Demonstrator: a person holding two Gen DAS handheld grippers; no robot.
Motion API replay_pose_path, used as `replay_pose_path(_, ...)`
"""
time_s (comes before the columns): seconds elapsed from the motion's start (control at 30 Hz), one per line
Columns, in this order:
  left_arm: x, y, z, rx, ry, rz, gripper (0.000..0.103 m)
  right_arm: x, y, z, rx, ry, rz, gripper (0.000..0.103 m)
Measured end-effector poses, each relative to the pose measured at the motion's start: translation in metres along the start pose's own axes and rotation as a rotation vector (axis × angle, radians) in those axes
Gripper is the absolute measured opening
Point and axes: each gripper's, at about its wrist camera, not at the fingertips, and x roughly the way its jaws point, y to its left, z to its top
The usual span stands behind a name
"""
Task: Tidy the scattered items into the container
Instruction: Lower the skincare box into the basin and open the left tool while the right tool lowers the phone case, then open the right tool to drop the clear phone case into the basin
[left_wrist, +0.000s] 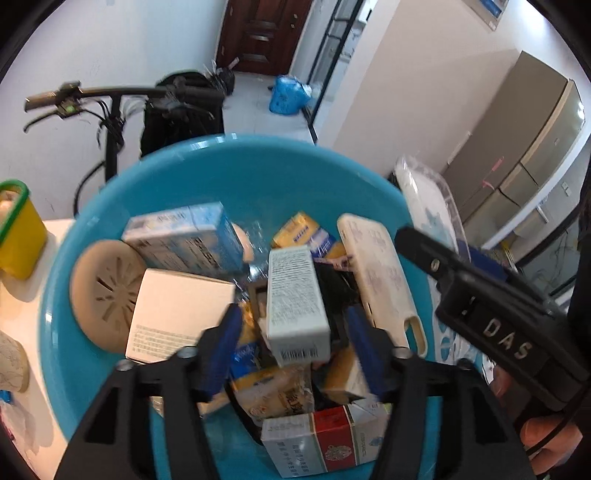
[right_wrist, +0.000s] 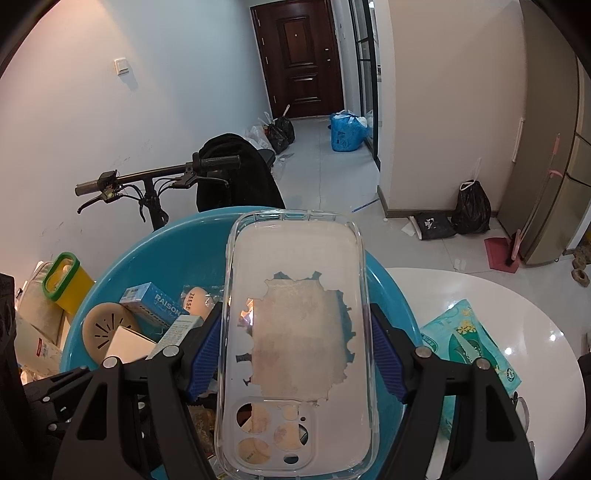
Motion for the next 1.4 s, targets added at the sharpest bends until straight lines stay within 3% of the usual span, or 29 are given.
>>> replay_pose_path(0.03, -0.002, 0.002, 0.001, -0.001, -0.013, 0.012, 0.074, 0.0, 0.0, 0.0, -0.001, 0.001, 0.0, 0.072)
replay_pose_path(0.23, -0.027, 0.013, 0.01, 0.001, -0.107, 0.115, 0.075, 0.002, -0.002, 0.0, 0.035, 0.015, 0.048, 0.072)
replay_pose_path(0.5, -0.064, 0.044, 0.02, -0.077, -0.208, 0.136, 0.076, 0.012, 0.0, -0.003, 0.026, 0.046, 0.033, 0.072)
replay_pose_path(0.6, -0.072, 0.049, 0.023, -0.088, -0.236, 0.142, 0.081, 0.017, 0.003, -0.006, 0.01, 0.067, 0.026, 0.072)
replay_pose_path(1.03, -0.072, 0.056, 0.022, -0.11, -0.232, 0.16, 0.081, 0.02, -0.001, -0.007, 0.027, 0.092, 0.043, 0.072)
replay_pose_path(1.1, -0.072, 0.055, 0.022, -0.111, -0.232, 0.159, 0.081, 0.02, -0.001, -0.007, 0.022, 0.102, 0.034, 0.081)
replay_pose_path(1.4, -0.084, 0.051, 0.02, -0.099, -0.268, 0.172, 0.081, -0.01, 0.014, 0.001, -0.063, -0.028, -0.075, 0.09)
